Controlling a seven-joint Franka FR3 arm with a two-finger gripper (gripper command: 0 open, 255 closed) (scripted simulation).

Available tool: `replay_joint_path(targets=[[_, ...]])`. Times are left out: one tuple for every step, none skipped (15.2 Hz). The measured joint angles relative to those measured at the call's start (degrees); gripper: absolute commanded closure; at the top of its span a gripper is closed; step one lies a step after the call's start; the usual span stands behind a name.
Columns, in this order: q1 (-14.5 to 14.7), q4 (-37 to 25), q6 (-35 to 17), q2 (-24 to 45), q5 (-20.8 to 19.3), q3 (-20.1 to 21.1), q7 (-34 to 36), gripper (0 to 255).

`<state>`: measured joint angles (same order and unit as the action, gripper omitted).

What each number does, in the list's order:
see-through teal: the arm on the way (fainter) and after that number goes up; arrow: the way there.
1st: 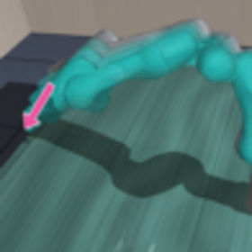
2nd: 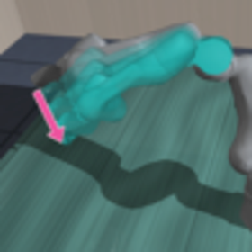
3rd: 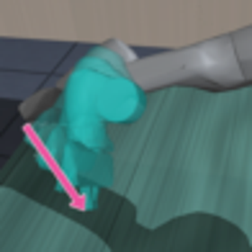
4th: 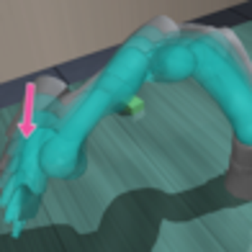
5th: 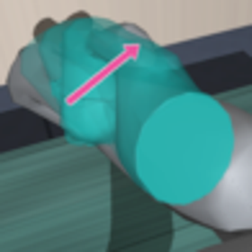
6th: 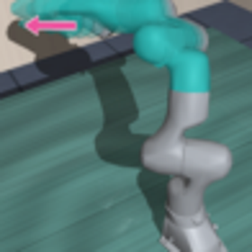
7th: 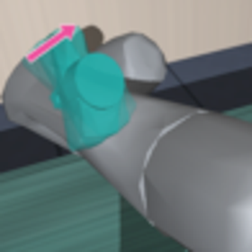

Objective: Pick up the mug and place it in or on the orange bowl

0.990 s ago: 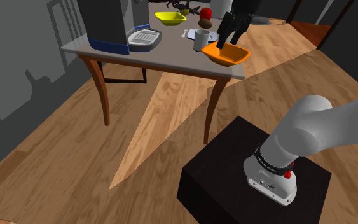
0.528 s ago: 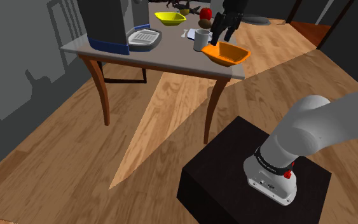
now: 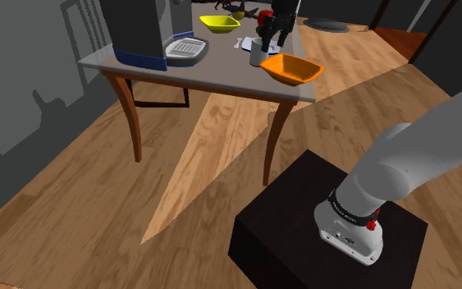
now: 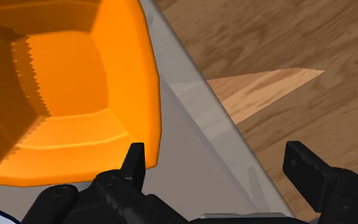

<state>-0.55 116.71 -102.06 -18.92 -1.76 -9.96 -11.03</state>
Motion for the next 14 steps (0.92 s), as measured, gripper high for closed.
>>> replay_joint_path(targets=[[-0.16, -1.81, 0.07, 2.04, -0.1, -0.56, -0.9, 0], [-0.26, -3.81, 0.03, 4.32, -0.1, -1.0, -1.63, 0], [-0.38, -5.49, 0.08, 6.22, -0.14, -1.38, -2.31, 0], [-0.55, -7.94, 0.14, 8.85, 0.0, -1.91, -3.22, 0], [-0.69, -9.84, -0.02, 11.19, 0.11, -2.27, -3.9, 0], [-0.77, -12.31, 0.35, 13.57, 0.27, -2.51, -4.44, 0], [-1.11, -14.39, 0.47, 15.77, 0.4, -3.0, -5.42, 0], [-1.44, -16.43, 0.64, 17.91, 0.56, -3.41, -6.32, 0], [-1.83, -19.2, 0.88, 20.67, 0.91, -3.83, -7.29, 0], [-2.2, -21.42, 1.2, 22.86, 1.1, -4.15, -8.09, 0], [-2.57, -24.3, 1.88, 25.33, 1.37, -4.4, -8.81, 0], [-3.21, -28.8, 3.38, 28.6, 1.89, -4.75, -9.89, 0], [-3.74, -31.83, 3.63, 31.6, 2.33, -4.95, -10.66, 0], [-4.26, -35.73, 4.72, 34.71, 2.76, -5.05, -11.25, 0]])
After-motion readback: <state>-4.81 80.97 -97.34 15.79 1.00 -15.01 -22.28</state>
